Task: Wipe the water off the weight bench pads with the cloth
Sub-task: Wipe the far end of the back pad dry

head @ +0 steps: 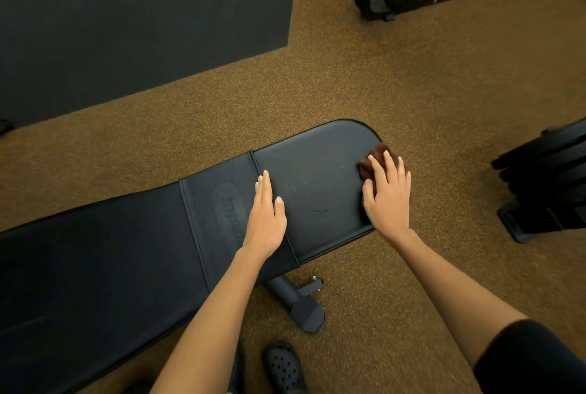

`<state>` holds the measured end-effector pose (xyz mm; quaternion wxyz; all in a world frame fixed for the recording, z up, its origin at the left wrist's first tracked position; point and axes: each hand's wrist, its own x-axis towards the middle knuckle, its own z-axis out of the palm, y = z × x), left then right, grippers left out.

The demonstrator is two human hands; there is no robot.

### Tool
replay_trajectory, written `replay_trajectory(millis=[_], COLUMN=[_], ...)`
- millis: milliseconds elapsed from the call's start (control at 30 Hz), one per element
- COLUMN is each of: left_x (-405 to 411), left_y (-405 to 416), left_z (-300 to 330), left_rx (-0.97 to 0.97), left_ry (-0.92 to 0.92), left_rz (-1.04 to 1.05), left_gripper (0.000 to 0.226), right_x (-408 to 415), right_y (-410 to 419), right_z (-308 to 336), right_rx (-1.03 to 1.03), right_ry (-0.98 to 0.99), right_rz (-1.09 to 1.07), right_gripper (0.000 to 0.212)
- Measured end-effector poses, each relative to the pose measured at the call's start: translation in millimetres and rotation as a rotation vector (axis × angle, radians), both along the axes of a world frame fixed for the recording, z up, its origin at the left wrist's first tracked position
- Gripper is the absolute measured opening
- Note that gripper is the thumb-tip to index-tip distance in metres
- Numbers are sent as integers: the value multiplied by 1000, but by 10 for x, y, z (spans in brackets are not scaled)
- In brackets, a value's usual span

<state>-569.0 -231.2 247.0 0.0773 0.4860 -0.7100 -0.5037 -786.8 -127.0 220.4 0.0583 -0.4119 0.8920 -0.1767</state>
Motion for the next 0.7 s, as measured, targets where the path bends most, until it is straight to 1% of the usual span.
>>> replay_trajectory(millis=[100,267,300,367,433,500,567,633,700], left_x=[7,-12,-17,-28,-38,-35,-23,8,54], left_y=[-2,14,20,31,30,18,13,26,41], left_z=[20,4,5,2,-38,-103,-143,-141,-146], left_rx=[12,-14,-30,-59,-115,-272,-380,-414,-436], left_ry=[6,-18,-23,-59,-168,-367,-481,-515,-562], left_rz=[11,8,-1,-25,-65,-133,-155,-166,-183], left_gripper=[58,62,63,65,67,64,58,55,56], right_x=[99,462,496,520,568,680,814,883,837], right_y=[-155,-140,-126,-172,-281,-387,-382,-263,-136], right_z=[3,-60,-81,-107,-99,-87,-102,-119,-110], right_rx=[4,3,2,-6,-18,-18,-10,14,37], right_ry=[31,14,14,8,-8,-26,-28,-21,4], right_rz=[53,375,409,401,330,298,394,544,630], right_gripper=[54,50,49,49,48,49,49,49,49])
